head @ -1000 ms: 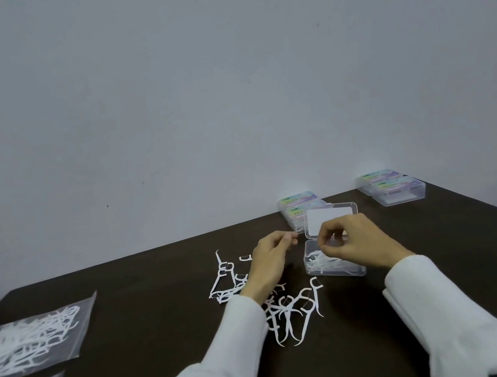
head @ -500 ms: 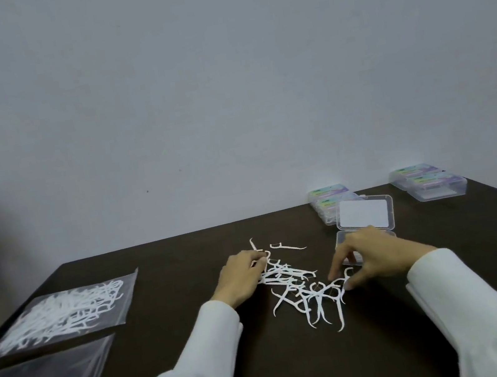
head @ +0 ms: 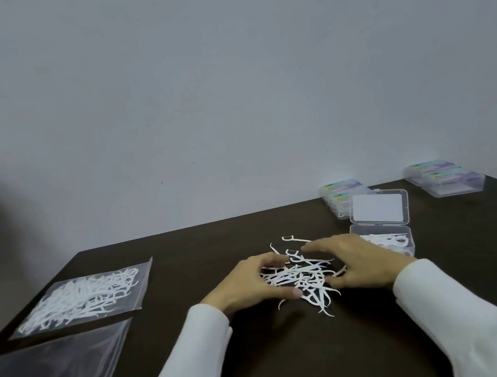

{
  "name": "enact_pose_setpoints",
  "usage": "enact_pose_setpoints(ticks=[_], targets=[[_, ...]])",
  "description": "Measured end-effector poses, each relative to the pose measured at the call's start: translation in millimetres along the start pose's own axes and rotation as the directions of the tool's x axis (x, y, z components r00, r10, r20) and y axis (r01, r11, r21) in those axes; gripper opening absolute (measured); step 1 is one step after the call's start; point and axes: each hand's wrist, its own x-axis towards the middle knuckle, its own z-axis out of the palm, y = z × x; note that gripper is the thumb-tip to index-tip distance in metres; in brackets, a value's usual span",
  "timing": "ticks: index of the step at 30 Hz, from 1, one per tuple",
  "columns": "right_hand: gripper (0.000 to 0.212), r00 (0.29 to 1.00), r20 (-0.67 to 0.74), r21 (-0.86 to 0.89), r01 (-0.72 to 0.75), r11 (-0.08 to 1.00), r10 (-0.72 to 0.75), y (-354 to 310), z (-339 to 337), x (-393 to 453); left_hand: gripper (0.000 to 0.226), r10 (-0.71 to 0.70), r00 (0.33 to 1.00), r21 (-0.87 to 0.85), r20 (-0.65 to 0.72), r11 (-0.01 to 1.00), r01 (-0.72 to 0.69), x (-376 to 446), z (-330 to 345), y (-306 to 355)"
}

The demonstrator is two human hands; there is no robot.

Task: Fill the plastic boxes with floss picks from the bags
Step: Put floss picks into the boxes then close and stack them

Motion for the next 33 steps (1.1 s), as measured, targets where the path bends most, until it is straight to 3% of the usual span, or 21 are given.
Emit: enact_pose_setpoints(ticks=[4,11,20,22,25,29,33], targets=[[0.053,0.999,0.041,-0.056,0.005,0.998,-0.003,-4.7,5.4,6.4,0.085,0.034,0.999,0.104,0.008,0.994,-0.035,-2.8,6.2,5.5],[0.030,0.999,-0.049,-0.007,0.020,1.000,-0.020,-6.7,2.3,7.2,0.067,0.074,0.993,-0.006,-0.094,0.997,-0.075,1.4,5.6,2.0],[0.026,0.997,-0.068,0.024,-0.031,0.999,0.033,-10.5,-4.8,2.6,0.071,-0.015,1.000,0.146,-0.007,0.989,0.016,-6.8,-7.2,2.8],[0.039,0.998,0.002,0.088,-0.057,0.995,0.057,-14.1,-3.5,1.8,0.066,-0.007,1.000,0.209,-0.014,0.978,0.010,-4.8,-5.6,3.0],[0.056,0.997,0.069,0.018,-0.044,0.999,0.042,-17.6,0.0,2.4,0.049,0.022,0.998,0.216,-0.060,0.976,-0.008,-2.5,-3.7,2.2],[0.040,1.000,0.004,-0.012,-0.019,1.000,0.019,-20.2,-2.0,2.8,0.026,0.101,0.989,0.266,-0.111,0.962,-0.069,-2.3,-2.2,2.6],[0.032,0.999,-0.046,-0.068,-0.015,0.998,0.012,-24.9,-3.8,2.7,0.017,0.128,0.982,0.316,-0.137,0.945,-0.079,-1.1,-3.2,1.5]])
